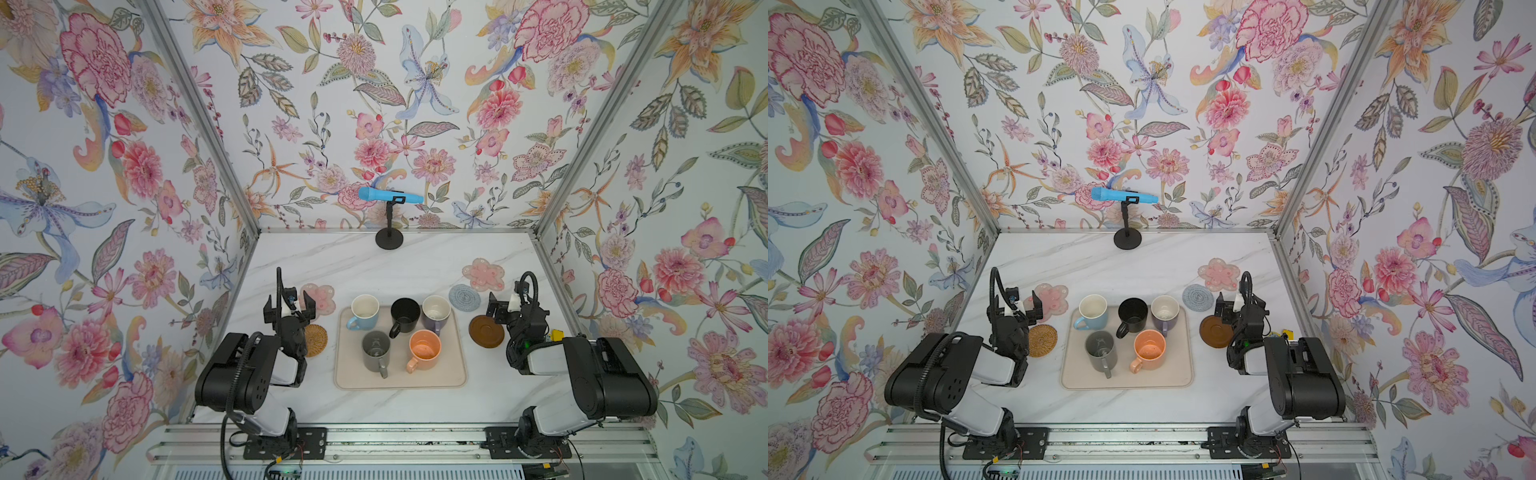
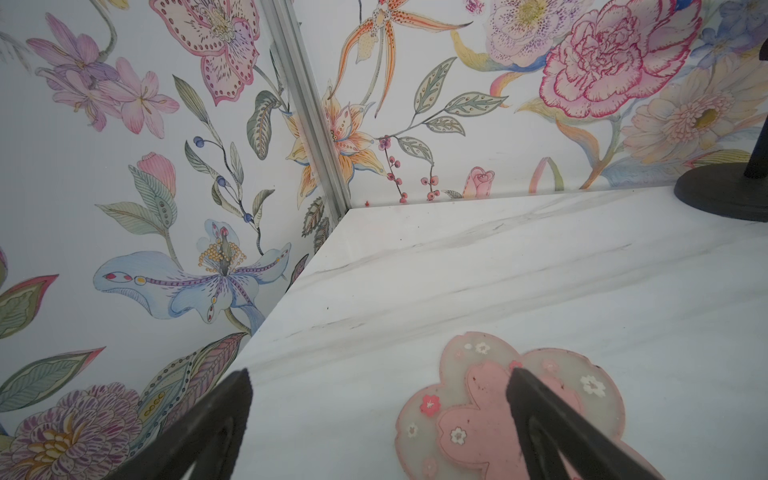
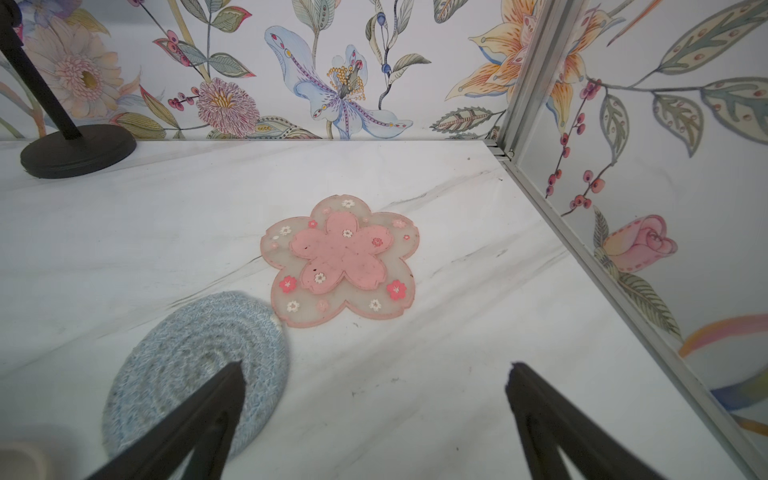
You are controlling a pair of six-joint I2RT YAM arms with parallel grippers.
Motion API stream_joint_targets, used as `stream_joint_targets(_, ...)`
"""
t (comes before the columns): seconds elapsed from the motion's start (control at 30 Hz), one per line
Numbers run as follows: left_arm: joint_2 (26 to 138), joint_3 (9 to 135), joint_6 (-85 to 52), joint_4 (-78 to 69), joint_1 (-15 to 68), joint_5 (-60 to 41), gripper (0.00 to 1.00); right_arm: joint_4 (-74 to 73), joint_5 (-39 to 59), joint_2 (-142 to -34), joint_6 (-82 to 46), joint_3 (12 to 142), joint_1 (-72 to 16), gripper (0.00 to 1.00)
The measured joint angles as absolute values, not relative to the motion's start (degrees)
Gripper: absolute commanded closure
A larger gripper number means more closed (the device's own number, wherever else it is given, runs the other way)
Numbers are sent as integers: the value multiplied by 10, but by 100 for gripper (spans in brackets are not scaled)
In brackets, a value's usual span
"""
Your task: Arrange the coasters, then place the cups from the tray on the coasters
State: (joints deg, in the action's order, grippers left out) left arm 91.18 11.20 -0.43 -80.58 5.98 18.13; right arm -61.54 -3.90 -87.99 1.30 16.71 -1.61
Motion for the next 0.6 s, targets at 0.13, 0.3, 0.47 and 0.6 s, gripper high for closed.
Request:
stream_joint_targets(0.13, 912, 112, -4, -806, 60, 181, 1, -615, -25, -880, 13, 167, -11, 1)
stream_joint_targets(0.3, 897, 114, -6, -785, 60, 187, 1, -615, -17, -880, 13, 167, -10, 1)
stream_joint_targets(0.47, 840, 171, -19, -686, 60, 223, 1, -610, -20, -880, 13, 168, -10, 1)
stream_joint_targets(0.6, 814, 193, -24, -642, 60, 238, 1, -573, -34, -866, 6, 177, -10, 1)
